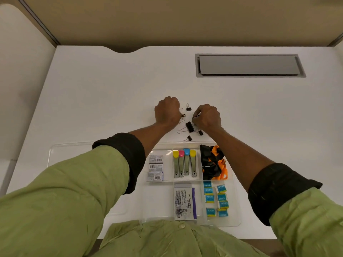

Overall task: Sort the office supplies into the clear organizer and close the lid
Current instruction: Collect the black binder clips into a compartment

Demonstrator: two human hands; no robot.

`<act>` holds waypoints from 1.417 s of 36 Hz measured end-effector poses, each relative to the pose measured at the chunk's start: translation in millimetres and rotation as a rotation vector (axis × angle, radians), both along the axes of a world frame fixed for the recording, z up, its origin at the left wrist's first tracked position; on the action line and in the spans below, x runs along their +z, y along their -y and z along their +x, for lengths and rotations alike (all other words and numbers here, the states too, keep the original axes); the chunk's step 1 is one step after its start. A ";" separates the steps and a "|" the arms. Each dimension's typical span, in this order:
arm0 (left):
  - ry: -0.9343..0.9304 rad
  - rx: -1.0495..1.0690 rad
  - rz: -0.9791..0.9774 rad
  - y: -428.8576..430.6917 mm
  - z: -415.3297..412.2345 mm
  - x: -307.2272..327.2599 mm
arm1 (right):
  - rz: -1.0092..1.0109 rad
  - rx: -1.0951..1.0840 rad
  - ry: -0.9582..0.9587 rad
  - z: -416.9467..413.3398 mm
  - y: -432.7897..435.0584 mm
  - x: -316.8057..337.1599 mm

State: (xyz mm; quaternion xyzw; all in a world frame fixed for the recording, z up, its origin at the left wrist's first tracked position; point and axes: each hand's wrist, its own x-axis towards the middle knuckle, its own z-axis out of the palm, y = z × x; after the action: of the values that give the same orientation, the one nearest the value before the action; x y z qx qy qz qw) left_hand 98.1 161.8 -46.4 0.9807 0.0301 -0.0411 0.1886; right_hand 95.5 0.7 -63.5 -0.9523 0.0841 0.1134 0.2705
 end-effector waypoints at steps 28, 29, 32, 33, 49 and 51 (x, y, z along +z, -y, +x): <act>0.061 -0.515 -0.069 -82.8 -273.8 74.2 | -0.116 0.308 -0.013 -8.3 8.2 1.7; 0.028 -0.543 0.001 -83.8 -280.1 67.9 | -0.127 0.322 -0.028 -8.6 8.8 2.0; -0.087 -0.632 0.202 -82.5 -289.2 55.8 | -0.181 0.356 -0.055 -10.8 11.0 4.6; -0.114 -0.663 0.243 -80.7 -290.1 54.7 | -0.190 0.370 -0.064 -12.2 11.2 5.7; -0.008 0.097 -0.087 -86.2 -284.3 50.9 | -0.118 0.384 0.002 -16.1 4.0 14.6; -0.085 0.233 -0.180 -89.8 -285.4 47.6 | -0.139 0.404 0.012 -14.7 2.2 13.3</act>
State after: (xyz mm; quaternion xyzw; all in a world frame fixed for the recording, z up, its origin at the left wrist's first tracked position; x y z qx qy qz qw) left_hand -187.2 251.6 1.2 0.9471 0.1477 -0.0629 0.2780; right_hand 80.8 -1.4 -50.2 -0.9669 -0.1024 0.1533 0.1764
